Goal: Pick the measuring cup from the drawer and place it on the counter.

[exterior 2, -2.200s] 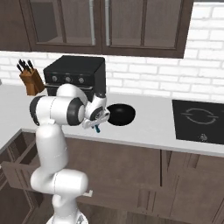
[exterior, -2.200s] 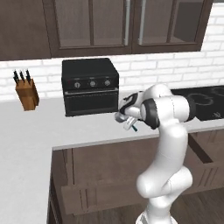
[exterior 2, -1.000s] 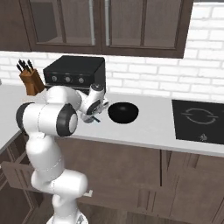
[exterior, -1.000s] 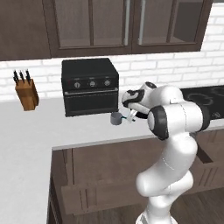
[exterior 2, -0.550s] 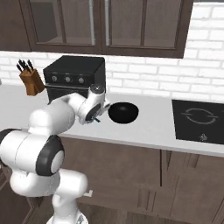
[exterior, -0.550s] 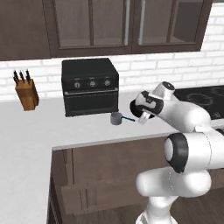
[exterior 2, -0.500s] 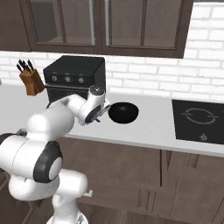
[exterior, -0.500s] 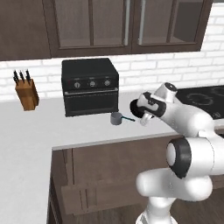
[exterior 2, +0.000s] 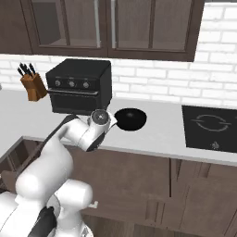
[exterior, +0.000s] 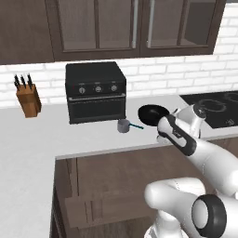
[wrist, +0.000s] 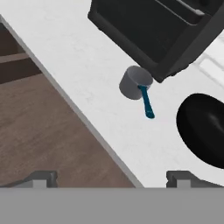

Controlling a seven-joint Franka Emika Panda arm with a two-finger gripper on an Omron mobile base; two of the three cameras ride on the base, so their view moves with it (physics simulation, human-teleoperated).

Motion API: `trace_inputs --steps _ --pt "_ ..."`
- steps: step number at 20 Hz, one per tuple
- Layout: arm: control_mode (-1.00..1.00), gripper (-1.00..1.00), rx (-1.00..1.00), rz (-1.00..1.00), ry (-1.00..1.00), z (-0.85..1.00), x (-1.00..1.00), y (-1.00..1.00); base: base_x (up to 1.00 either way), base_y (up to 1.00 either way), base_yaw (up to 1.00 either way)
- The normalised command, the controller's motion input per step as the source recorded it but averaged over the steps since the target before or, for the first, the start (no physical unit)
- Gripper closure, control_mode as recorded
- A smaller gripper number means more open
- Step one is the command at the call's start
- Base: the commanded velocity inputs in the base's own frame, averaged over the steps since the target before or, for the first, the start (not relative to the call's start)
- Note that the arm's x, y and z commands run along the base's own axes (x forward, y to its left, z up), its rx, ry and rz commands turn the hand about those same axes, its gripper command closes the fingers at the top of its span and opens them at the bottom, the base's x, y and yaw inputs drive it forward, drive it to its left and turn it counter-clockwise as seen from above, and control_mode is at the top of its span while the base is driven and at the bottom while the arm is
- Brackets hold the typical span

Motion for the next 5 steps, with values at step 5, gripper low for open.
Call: trace_inputs --steps 5 --pt "-1.00 -1.00 0.33 0.00 -0.09 0.00 -0.29 -0.63 0.00 0.00 0.00"
